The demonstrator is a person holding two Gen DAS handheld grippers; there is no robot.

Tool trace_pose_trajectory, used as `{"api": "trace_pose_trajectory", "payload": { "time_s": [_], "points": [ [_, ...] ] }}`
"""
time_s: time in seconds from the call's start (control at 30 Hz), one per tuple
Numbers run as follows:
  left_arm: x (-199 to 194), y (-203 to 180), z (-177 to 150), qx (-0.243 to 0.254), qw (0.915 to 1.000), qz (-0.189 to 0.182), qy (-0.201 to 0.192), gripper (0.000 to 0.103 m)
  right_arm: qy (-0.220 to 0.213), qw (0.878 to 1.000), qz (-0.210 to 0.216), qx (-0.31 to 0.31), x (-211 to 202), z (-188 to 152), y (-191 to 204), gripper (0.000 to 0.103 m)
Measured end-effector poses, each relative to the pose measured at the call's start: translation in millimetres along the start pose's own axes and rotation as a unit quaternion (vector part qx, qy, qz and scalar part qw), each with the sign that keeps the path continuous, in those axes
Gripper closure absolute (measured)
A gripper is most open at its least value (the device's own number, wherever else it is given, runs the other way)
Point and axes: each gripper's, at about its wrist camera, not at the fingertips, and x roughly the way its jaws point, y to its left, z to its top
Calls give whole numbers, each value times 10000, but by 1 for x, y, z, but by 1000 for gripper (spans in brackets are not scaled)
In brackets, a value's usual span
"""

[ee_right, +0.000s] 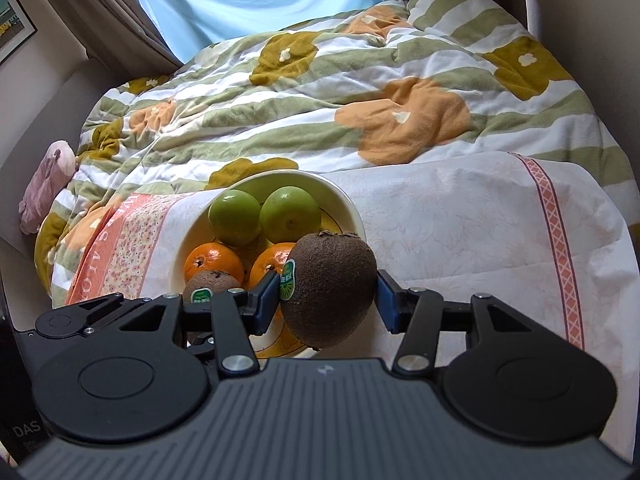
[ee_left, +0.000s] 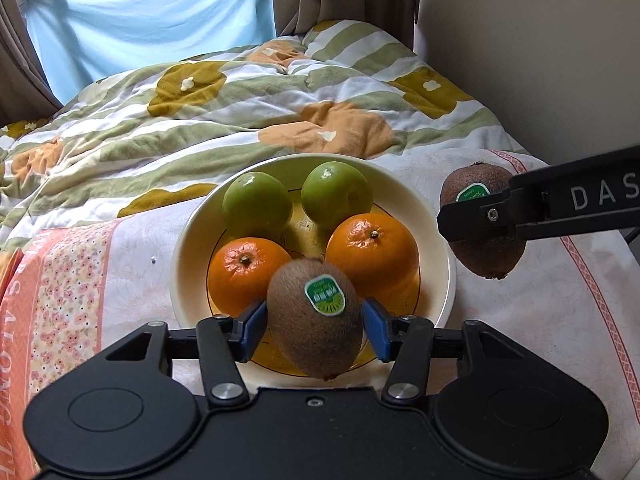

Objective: Organize fruits
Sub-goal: 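Carry both held kiwis up and over the duck bowl, then lower the kiwis into the bowl and open the left tool while the right tool releases its kiwi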

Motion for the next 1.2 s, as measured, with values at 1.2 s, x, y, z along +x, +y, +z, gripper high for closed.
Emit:
{"api": "trace_pose_trajectory", "payload": {
  "time_s": [1.2],
  "points": [
    [-38, 57, -12, -283, 9992, 283, -79, 10, -192, 9950, 240, -952, 63, 23, 84, 35]
  ]
}}
